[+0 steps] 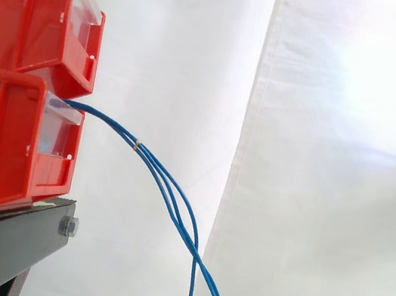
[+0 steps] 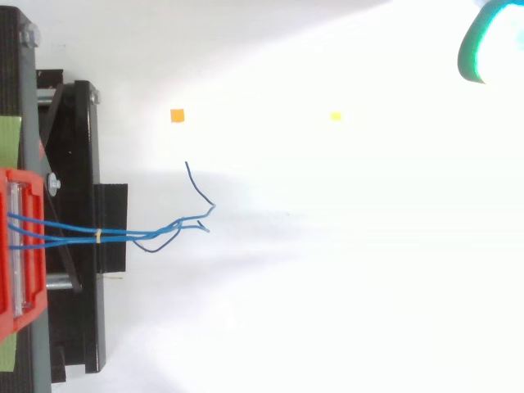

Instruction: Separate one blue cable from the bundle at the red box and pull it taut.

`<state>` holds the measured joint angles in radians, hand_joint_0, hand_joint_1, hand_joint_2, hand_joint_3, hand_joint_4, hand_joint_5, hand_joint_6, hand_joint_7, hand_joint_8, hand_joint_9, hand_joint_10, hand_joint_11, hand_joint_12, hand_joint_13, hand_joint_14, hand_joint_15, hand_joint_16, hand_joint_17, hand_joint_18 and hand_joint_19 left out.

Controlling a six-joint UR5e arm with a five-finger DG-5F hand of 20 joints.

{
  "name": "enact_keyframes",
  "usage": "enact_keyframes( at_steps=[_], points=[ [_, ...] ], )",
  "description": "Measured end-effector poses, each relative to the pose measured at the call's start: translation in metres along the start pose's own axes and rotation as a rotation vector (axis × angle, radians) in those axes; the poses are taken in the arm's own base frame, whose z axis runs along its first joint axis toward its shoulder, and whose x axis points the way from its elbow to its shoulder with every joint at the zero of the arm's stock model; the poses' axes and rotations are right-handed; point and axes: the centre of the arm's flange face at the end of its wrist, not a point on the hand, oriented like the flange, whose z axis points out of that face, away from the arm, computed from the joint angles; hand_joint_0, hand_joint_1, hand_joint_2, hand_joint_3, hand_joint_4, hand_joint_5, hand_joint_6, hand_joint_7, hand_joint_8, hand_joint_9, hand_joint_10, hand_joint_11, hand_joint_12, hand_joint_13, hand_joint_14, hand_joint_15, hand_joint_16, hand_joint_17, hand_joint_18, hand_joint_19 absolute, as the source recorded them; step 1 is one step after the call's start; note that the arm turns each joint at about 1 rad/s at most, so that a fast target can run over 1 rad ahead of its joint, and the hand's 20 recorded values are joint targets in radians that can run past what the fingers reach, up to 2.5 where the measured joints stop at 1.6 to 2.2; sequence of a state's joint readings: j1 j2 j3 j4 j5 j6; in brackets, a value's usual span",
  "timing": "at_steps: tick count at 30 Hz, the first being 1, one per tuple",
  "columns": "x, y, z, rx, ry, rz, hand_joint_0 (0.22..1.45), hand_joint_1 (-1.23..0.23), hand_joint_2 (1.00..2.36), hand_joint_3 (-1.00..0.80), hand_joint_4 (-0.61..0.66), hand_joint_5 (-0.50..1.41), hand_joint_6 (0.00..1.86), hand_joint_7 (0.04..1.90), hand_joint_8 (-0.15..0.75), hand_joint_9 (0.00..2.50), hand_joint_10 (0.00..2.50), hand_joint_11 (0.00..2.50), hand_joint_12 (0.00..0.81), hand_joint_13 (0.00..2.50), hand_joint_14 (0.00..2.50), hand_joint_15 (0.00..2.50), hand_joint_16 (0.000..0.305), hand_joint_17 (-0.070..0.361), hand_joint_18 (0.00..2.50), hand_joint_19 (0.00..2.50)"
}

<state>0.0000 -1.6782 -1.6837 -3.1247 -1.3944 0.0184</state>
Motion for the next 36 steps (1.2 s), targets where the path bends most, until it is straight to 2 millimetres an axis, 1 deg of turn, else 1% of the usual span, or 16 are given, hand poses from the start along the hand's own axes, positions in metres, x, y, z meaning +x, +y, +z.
enact_keyframes(
  at_steps=[13,19,21,27,32,36],
  points=[
    [0.0,0.0,0.0,0.0,0.0,0.0,0.55,-0.55,1.0,-0.49,0.18,-0.27,0.5,0.78,0.213,0.06,0.0,0.0,0.277,0.0,0.0,0.05,0.049,0.109,0.0,0.39],
    [-0.0003,-0.0002,-0.0001,0.001,-0.001,0.0,0.55,-0.55,1.0,-0.48,0.18,-0.26,0.5,0.79,0.222,0.08,0.0,0.0,0.279,0.0,0.0,0.05,0.048,0.109,0.0,0.39],
    [-0.0005,-0.0001,-0.0001,0.001,-0.001,0.0,0.56,-0.57,1.0,-0.48,0.2,-0.26,0.5,0.78,0.235,0.14,0.0,0.0,0.283,0.0,0.0,0.03,0.049,0.11,0.0,0.36],
    [0.0,0.0001,0.0001,-0.002,0.001,0.001,0.56,-0.57,1.0,-0.48,0.2,-0.25,0.5,0.79,0.235,0.15,0.0,0.0,0.284,0.0,0.0,0.04,0.049,0.11,0.0,0.37],
    [0.0019,0.0009,0.0035,-0.021,-0.004,-0.002,0.56,-0.57,1.0,-0.48,0.2,-0.25,0.5,0.79,0.237,0.17,0.0,0.0,0.286,0.0,0.0,0.05,0.049,0.109,0.01,0.37],
    [0.0072,0.0019,0.0097,-0.05,-0.025,-0.049,0.56,-0.57,1.0,-0.48,0.2,-0.25,0.5,0.79,0.24,0.17,0.0,0.0,0.289,0.0,0.0,0.05,0.046,0.103,0.01,0.35]
  ],
)
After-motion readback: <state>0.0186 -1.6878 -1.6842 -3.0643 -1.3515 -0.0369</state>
